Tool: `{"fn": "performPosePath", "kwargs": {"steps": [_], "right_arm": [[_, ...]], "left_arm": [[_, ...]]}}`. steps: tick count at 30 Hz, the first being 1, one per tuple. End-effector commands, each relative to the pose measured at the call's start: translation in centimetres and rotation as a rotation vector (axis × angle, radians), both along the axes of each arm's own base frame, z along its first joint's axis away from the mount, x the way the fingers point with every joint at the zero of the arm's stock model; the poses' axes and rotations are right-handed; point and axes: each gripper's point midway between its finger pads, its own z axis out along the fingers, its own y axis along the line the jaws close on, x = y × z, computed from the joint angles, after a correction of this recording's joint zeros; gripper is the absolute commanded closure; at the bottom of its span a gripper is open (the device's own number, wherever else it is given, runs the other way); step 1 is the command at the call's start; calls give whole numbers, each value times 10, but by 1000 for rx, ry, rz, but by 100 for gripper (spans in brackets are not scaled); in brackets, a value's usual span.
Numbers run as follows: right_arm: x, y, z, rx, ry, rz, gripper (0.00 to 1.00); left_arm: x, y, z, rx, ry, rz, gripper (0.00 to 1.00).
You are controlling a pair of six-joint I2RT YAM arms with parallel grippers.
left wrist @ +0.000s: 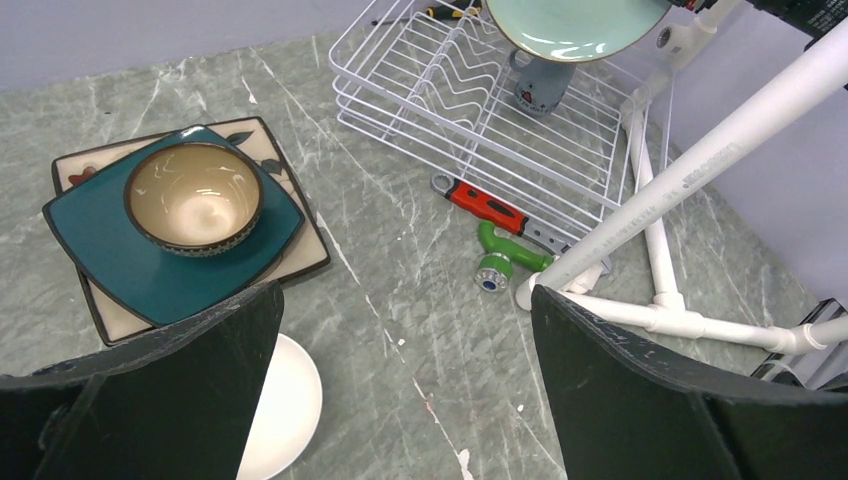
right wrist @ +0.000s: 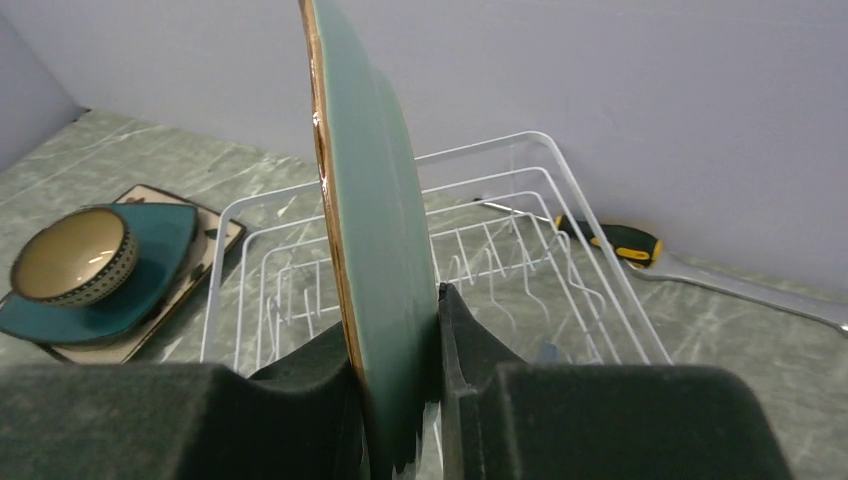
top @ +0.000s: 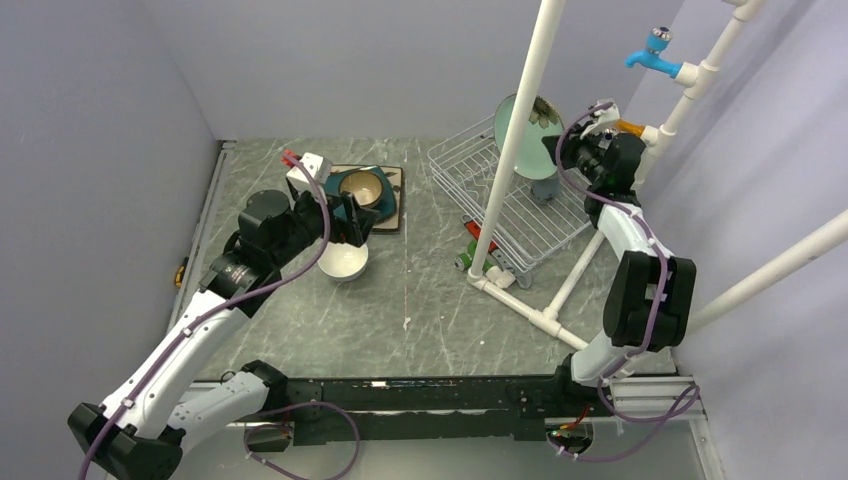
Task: Load the mixed dishes into the dish rack
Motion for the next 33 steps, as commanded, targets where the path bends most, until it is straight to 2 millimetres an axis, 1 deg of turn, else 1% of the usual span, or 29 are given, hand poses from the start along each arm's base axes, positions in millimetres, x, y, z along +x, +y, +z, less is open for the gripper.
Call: {"fn": "performPosePath", "kwargs": {"steps": [1, 6, 11, 15, 24, 29, 33], "right_arm": [[4, 7, 87, 1, -258, 75, 100], [24, -8, 76, -9, -243, 3, 100], [41, -13, 65, -48, -241, -16, 100], [51, -8, 55, -113, -240, 0, 100], [61, 0, 35, -263, -253, -61, 100], [70, 8, 22, -342, -242, -73, 100], [72, 8, 15, -372, -251, -77, 100]], "left_arm": [[3, -4, 8, -33, -22, -15, 1], [3, -11, 6, -46, -6, -45, 1], [2, -11, 7, -60, -6, -56, 1], [5, -8, 6, -58, -3, -45, 1], [11, -11, -4, -55, 34, -50, 1], [13, -11, -5, -59, 40, -54, 1], [14, -9, -6, -60, 40, -45, 1]]}}
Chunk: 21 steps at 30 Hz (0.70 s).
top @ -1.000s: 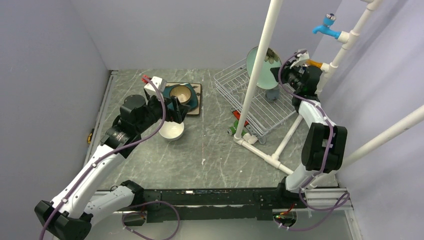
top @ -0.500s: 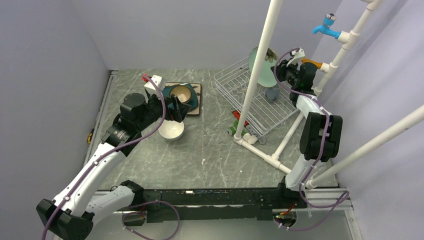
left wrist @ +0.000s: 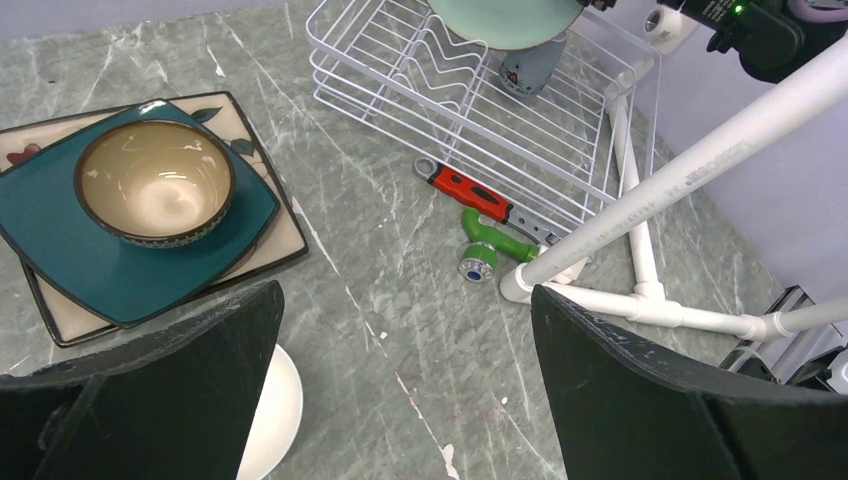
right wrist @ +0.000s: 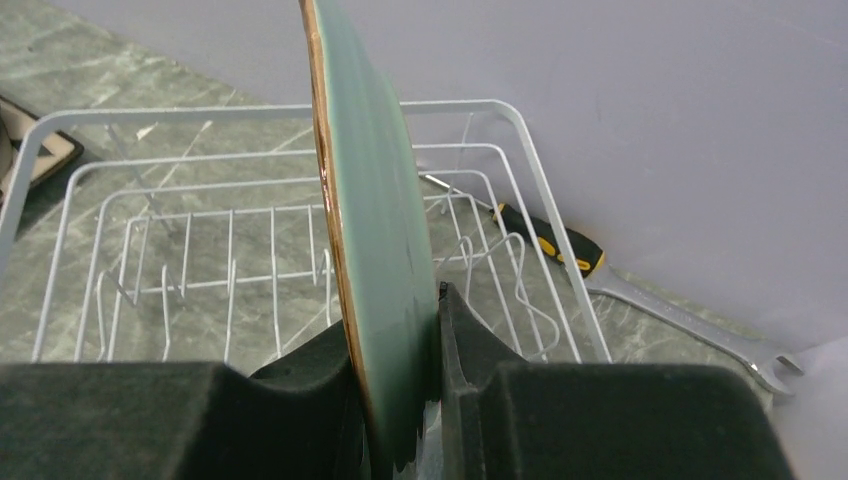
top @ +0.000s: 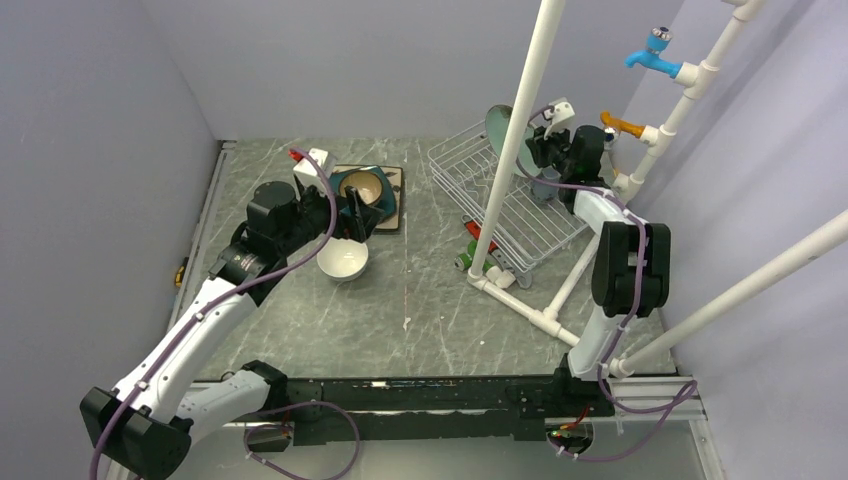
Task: Load the mixed dishes into the dish rack
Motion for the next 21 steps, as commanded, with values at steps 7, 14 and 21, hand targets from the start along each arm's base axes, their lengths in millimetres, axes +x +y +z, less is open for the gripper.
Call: {"fn": "performPosePath", "kwargs": {"steps": [7, 14, 21], "right_arm": [[22, -3, 52, -98, -200, 12, 100], [25, 4, 37, -99, -176, 11, 99], [23, 11, 19, -131, -158, -11, 93]], "left_arm": [[3, -3, 10, -40, -19, -15, 1], [5, -2, 8, -40, -11, -10, 1], [6, 4, 11, -47, -21, 5, 1]]}}
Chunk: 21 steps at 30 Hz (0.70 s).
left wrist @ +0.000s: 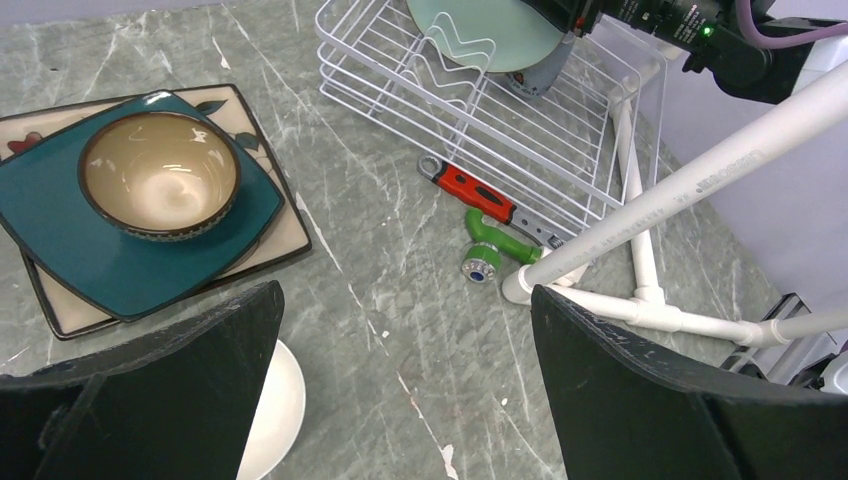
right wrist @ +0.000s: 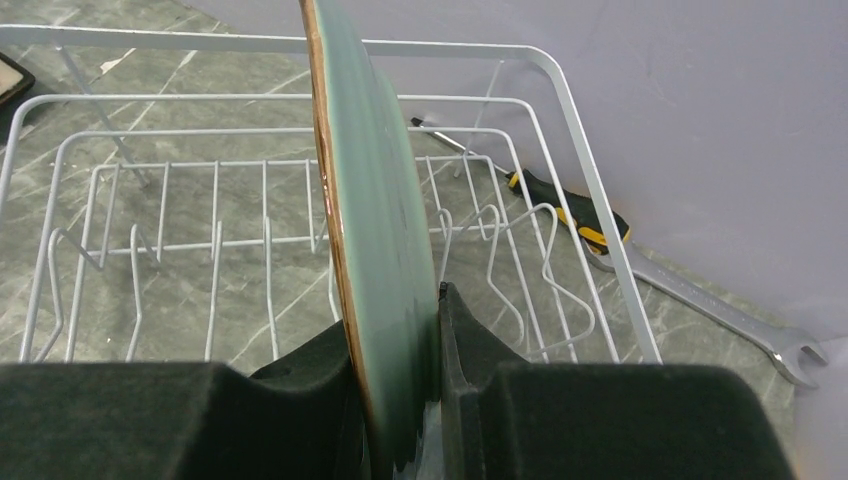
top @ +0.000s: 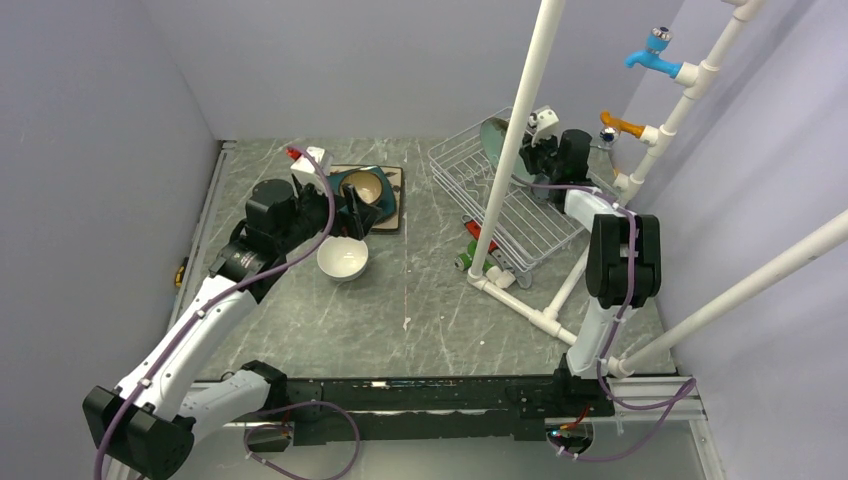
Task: Load the mixed dishes into the dish rack
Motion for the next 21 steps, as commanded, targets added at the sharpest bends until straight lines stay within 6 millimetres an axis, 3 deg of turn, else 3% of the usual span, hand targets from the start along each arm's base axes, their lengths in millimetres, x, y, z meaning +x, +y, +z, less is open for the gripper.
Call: {"fn": "performPosePath", "kwargs": {"steps": [1, 3, 10, 16, 21], "right_arm": [[15, -3, 62, -54, -228, -24, 92], [13, 11, 57, -57, -221, -8, 90], [10, 19, 49, -76, -211, -8, 84], [8, 18, 47, -93, -207, -20, 80], [8, 16, 45, -81, -190, -48, 70]], "left_arm": [[2, 0, 14, -36, -42, -6, 1], [3, 0, 12, -33, -34, -5, 1], [4, 1, 12, -32, -33, -3, 1], [5, 1, 12, -37, -31, -3, 0], [6, 2, 11, -39, -27, 0, 1]]}}
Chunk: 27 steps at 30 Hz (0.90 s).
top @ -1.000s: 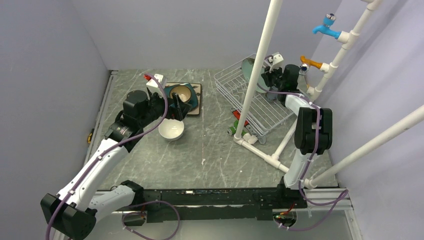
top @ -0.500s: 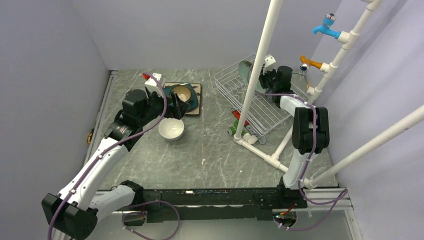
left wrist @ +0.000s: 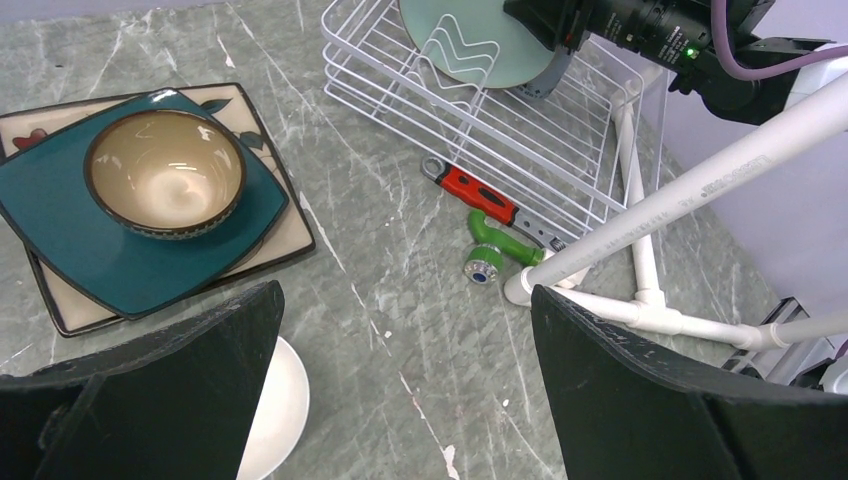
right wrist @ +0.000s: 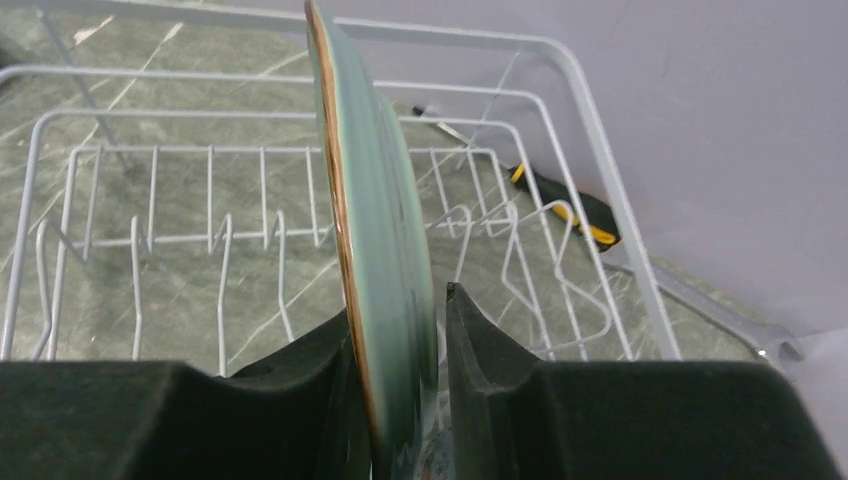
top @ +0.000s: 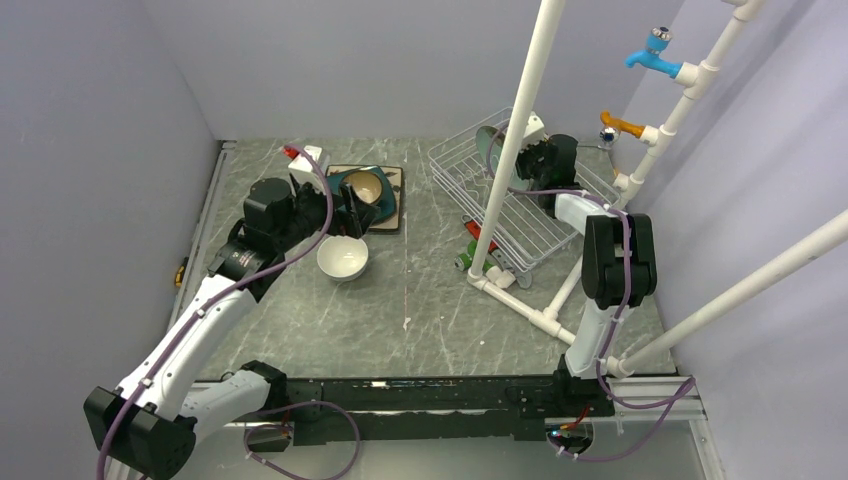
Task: Load the mixed dishes into the dish rack
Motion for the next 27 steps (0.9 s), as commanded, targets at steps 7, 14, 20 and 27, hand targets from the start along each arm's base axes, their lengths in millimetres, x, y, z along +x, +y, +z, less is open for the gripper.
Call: {"fn": "performPosePath", "kwargs": {"steps": [7, 14, 20, 27], "right_arm": [[14, -7, 68, 18, -191, -79, 56], [5, -9, 86, 40, -201, -126, 43], [-5, -12, 98, 79, -172, -183, 34], [-40, -24, 104, 170, -134, -283, 30]], "left_arm": [[6, -1, 9, -47, -15, -14, 1], [6, -1, 10, -51, -18, -14, 1], [5, 0, 10, -49, -21, -12, 1], [6, 1, 10, -44, -20, -7, 1]]}}
